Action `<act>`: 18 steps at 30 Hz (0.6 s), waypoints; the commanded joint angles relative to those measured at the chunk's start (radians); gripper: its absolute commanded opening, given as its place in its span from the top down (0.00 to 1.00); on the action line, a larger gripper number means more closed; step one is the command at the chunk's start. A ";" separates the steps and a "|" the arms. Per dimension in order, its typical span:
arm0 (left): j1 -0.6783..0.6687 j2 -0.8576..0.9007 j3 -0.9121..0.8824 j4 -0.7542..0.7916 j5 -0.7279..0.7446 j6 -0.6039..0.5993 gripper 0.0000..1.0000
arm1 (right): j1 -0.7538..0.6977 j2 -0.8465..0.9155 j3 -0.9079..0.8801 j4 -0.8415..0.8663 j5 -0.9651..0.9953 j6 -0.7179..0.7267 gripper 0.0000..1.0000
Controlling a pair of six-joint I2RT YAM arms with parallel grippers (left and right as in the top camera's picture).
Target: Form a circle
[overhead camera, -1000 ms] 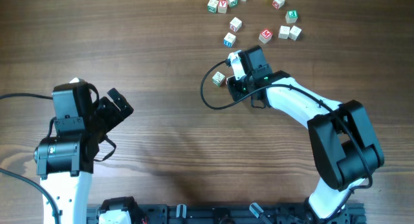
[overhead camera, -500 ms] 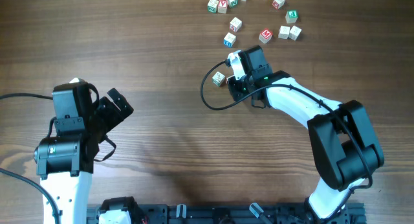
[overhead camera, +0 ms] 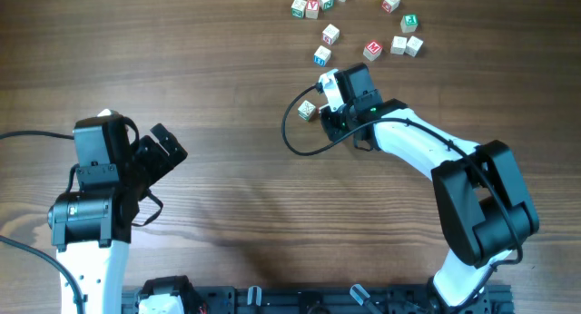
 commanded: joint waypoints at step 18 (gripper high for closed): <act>0.005 0.001 -0.003 0.002 -0.013 -0.007 0.00 | 0.004 -0.005 -0.008 0.001 0.000 -0.054 0.81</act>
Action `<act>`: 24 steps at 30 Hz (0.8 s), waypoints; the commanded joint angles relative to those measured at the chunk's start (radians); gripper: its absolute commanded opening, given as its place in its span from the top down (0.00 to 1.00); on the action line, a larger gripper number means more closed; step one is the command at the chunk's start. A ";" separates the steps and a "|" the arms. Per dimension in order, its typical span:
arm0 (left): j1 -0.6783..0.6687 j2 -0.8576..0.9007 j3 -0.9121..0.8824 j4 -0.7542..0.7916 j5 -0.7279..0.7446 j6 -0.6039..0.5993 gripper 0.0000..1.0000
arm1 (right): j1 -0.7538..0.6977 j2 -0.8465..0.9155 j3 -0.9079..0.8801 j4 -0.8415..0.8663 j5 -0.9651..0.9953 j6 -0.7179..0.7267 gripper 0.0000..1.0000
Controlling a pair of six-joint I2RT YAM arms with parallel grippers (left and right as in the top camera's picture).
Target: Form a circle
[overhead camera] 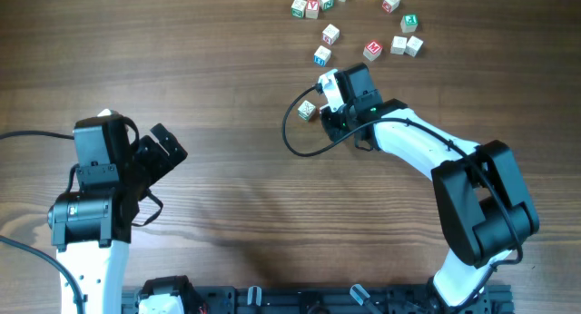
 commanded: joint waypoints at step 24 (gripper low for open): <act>0.005 0.001 -0.003 0.002 -0.013 -0.006 0.00 | 0.004 -0.005 -0.008 0.001 -0.046 -0.060 0.78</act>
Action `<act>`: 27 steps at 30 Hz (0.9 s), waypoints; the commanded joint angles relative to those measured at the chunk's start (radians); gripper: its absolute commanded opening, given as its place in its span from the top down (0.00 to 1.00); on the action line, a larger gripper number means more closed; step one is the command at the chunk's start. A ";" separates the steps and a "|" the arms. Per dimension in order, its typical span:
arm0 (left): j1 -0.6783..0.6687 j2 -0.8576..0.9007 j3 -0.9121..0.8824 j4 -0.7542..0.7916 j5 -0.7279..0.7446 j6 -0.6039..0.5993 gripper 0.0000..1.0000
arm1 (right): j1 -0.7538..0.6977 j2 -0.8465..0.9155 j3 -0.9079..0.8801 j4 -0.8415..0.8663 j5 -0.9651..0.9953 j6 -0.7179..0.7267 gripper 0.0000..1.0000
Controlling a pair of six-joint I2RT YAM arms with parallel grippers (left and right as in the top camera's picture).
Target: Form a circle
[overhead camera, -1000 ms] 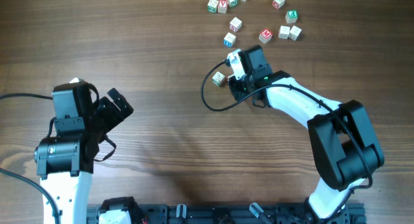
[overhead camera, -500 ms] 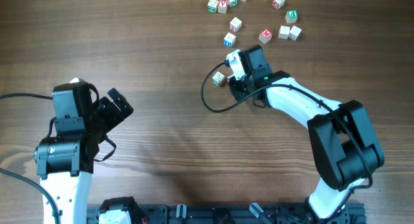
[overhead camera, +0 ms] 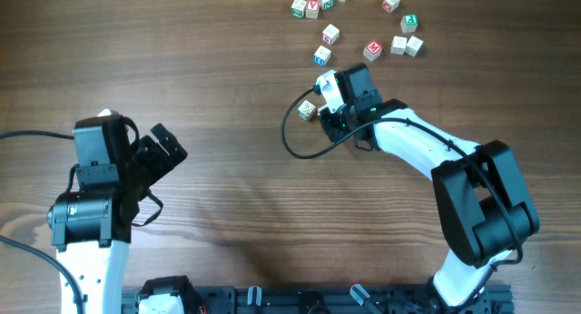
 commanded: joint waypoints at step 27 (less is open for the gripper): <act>0.005 0.001 -0.003 0.002 -0.013 -0.007 0.00 | 0.004 -0.040 -0.006 -0.024 -0.021 0.051 0.43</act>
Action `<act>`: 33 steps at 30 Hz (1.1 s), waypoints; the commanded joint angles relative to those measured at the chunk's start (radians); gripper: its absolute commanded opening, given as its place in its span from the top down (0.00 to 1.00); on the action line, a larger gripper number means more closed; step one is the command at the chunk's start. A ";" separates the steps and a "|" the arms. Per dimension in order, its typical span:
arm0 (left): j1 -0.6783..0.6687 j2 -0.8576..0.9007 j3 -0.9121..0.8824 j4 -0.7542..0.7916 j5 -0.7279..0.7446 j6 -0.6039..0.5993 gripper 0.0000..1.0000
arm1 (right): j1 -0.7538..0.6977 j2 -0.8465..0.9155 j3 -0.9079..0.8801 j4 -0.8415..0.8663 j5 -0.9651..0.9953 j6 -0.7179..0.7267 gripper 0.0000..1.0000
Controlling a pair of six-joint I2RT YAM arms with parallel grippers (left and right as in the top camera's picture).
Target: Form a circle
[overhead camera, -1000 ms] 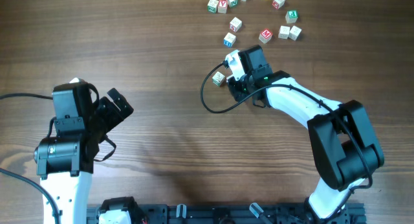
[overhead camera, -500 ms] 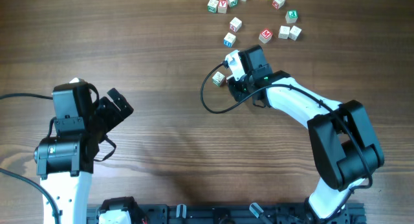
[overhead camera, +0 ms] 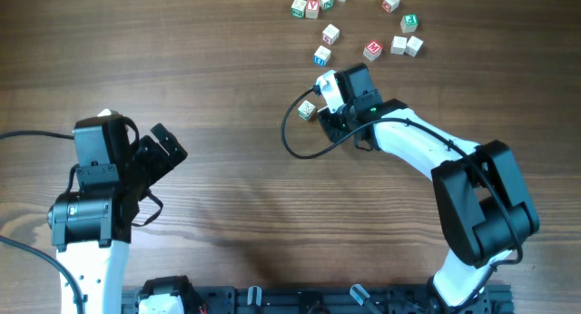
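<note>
Several small letter blocks lie on the wooden table [overhead camera: 227, 60] at the back right, in a loose ring: one at the ring's left [overhead camera: 299, 6], one at its right [overhead camera: 409, 23], and a red-lettered one [overhead camera: 372, 50] low down. A blue-lettered block [overhead camera: 322, 55] lies nearest the arm. One more block [overhead camera: 307, 109] sits apart, below the ring, right at the left tip of my right gripper [overhead camera: 320, 101]. The wrist body hides the fingers, so I cannot see whether they hold it. My left gripper [overhead camera: 169, 144] hovers open far to the left, holding nothing.
A black cable [overhead camera: 289, 137] loops from the right wrist over the table, left of the arm. The black base rail [overhead camera: 272, 300] runs along the front edge. Bare wood lies between the two arms.
At every earlier moment my right gripper stood against the lone block below the ring, and the left arm rested at the left. Wrist and block shifted by a pixel or two at most, and the ring of blocks kept its layout.
</note>
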 commanded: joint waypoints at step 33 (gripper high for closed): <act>0.005 0.001 -0.003 0.002 -0.013 -0.007 0.00 | -0.043 -0.010 -0.008 -0.222 0.244 0.971 0.96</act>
